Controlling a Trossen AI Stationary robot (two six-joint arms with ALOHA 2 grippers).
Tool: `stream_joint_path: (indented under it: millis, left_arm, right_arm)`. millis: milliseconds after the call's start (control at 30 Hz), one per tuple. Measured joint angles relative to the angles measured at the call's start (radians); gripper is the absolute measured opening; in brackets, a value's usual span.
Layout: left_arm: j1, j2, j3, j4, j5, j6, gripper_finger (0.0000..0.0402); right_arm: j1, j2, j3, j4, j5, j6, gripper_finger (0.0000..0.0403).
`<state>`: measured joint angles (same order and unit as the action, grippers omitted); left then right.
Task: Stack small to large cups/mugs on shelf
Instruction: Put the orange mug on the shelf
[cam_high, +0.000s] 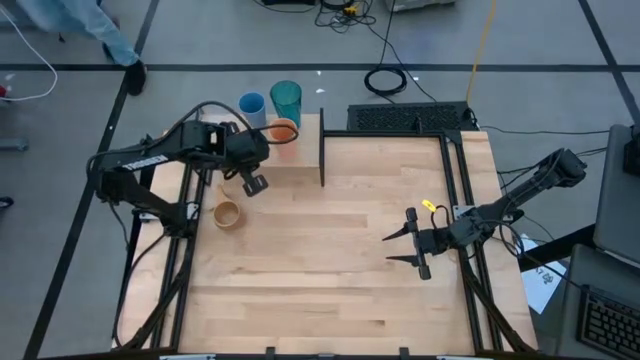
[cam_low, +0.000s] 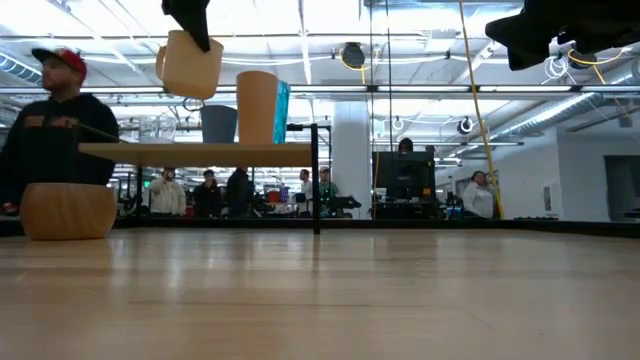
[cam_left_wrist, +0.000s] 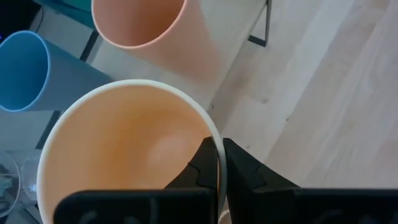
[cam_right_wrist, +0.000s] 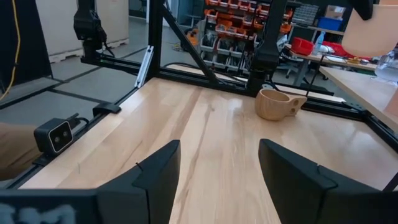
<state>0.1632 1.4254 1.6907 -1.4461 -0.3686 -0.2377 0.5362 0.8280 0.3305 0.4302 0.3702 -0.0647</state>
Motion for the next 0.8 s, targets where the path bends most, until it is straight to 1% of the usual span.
stream_joint_path:
  millis: [300, 433, 567, 800]
  left_arm:
    - [0.051, -0.009, -0.066, 0.096, 0.002, 0.019, 0.0007]
    - [0.081, -0.005, -0.107, 0.108, 0.06, 0.093, 0.0007]
    - [0.099, -0.007, -0.147, 0.14, 0.075, 0.174, 0.0007]
    - [0.131, -0.007, -0.176, 0.173, 0.093, 0.226, 0.0007]
  right_arm:
    - [0.0, 0.0, 0.0, 0.007, 0.0, 0.0, 0.0208]
    - [0.0, 0.0, 0.0, 0.006, 0.0, 0.0, 0.0208]
    - [0.0, 0.0, 0.0, 0.006, 0.0, -0.001, 0.0208]
    - [0.0, 0.0, 0.0, 0.002, 0.0, -0.004, 0.0208]
